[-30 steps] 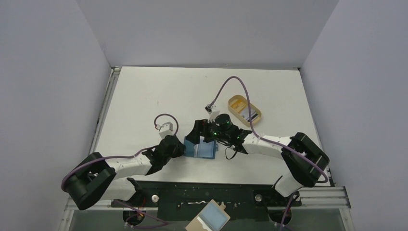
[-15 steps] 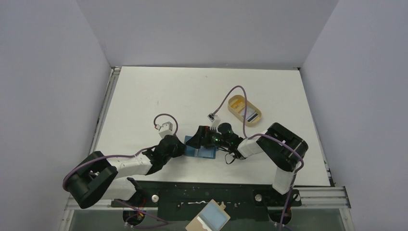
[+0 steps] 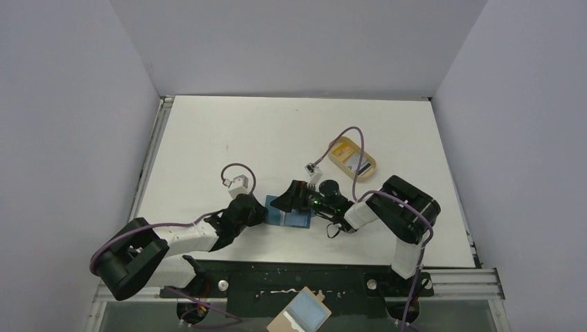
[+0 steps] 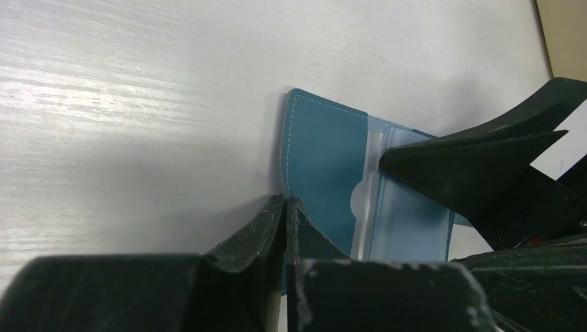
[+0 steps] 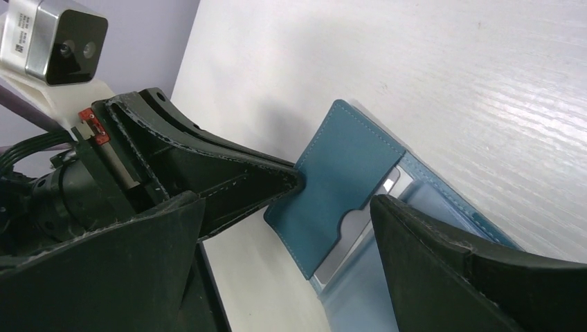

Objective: Take the credit cards out of the card holder

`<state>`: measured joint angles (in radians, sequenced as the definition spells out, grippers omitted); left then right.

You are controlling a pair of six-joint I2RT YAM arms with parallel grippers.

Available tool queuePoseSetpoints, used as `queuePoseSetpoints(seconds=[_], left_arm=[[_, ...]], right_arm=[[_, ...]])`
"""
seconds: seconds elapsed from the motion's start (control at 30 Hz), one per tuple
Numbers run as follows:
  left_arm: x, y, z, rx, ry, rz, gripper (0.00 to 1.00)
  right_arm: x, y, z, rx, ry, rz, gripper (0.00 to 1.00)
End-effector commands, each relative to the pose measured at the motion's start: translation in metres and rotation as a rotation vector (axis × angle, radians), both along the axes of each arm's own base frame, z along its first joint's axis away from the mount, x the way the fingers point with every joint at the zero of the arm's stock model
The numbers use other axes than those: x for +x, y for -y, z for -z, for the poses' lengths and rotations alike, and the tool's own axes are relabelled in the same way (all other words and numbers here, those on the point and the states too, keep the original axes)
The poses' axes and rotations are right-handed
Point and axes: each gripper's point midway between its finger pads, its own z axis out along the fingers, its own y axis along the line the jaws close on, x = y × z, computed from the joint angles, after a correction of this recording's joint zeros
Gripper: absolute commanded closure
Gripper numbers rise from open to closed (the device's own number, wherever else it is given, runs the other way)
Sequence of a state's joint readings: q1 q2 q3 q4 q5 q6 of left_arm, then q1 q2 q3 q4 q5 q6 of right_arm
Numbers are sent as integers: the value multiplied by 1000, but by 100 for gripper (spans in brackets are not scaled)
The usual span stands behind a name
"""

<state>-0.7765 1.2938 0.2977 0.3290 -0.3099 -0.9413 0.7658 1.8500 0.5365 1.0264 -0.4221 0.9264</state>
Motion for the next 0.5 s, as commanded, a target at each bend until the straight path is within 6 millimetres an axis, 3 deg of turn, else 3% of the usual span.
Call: queuePoseSetpoints(seconds=[0.0, 0.23, 0.47], left_arm=[[2, -8, -2, 29, 6, -19, 100], [2, -6, -7, 8, 19, -13, 100], [0, -5, -5, -4, 10, -8, 100]], right_arm=[[5, 23, 22, -157, -9, 64, 2], [11, 33, 25, -291, -6, 85, 2], [11, 25, 14, -354, 28, 78, 2]])
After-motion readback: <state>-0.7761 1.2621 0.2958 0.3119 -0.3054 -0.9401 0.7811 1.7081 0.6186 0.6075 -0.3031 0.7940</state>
